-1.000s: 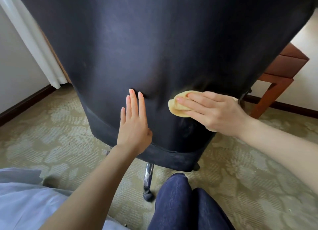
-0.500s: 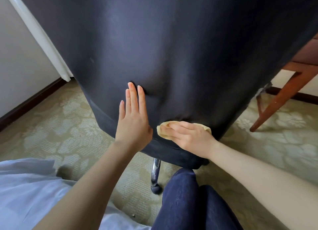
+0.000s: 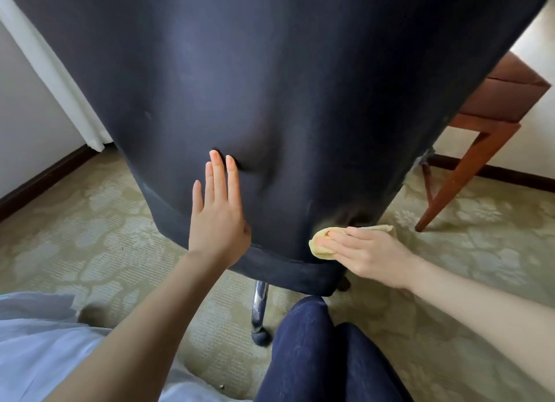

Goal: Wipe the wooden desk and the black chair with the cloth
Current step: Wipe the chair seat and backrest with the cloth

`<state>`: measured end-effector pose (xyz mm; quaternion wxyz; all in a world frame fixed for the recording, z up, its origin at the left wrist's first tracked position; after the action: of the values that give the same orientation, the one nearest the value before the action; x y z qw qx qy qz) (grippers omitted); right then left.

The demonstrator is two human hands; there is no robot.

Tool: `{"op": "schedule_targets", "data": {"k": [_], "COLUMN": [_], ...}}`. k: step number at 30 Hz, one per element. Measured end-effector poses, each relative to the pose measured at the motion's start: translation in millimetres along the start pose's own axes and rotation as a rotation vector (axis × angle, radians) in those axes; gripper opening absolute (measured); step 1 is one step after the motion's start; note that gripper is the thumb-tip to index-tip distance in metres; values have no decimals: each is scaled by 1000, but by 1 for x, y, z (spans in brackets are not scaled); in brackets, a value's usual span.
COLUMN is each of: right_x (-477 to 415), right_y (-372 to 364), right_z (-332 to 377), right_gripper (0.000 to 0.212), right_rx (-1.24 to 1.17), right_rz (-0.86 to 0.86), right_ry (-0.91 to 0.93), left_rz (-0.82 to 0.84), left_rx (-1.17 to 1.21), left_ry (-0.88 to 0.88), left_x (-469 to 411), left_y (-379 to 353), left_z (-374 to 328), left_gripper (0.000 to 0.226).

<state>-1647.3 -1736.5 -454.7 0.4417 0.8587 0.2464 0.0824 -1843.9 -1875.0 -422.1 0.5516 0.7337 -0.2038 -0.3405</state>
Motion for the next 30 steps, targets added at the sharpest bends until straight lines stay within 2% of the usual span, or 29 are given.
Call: {"op": "schedule_targets", "data": {"k": [9,12,16,20,22,25,30], "right_x": [-24,-51,-90,-117,-121,-119,-104], "right_y": [74,99,119,102,85,57,19], "right_z": [-49,-62,-75,-74,-69,-60,-34], "right_gripper": [22,23,40,32,24,24,23], "right_rx": [154,221,255,278,305,278,169], "right_rz": [-111,-245,-463,-594,-604,-566,-422], "right_ry": [-168,-196,-271,-317,-306,-280,-177], "left_rz": [-6,-23,-88,-101,-72,-19,28], "left_rx": [22,14,5,13,15,-5,-19], "left_ry": [5,2,-41,-32,-26,-22,-11], "left_x": [1,3,7,7,7,9,9], "left_y": [4,8,12,7,1,-9,-20], "left_z": [-1,5,18,37,44,51,47], "left_gripper": [101,101,106,109,110,111,109]}}
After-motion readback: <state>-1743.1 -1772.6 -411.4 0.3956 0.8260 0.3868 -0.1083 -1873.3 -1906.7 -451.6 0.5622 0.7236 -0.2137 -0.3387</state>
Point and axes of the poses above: each hand's wrist, its own x-axis away from the middle knuckle, its own y-axis out of the back of the hand, z = x × y, the point moved 4 cm from there along -x, towards the middle knuckle, and after that the axes turned 6 degrees about y, right-handed, at the moved point
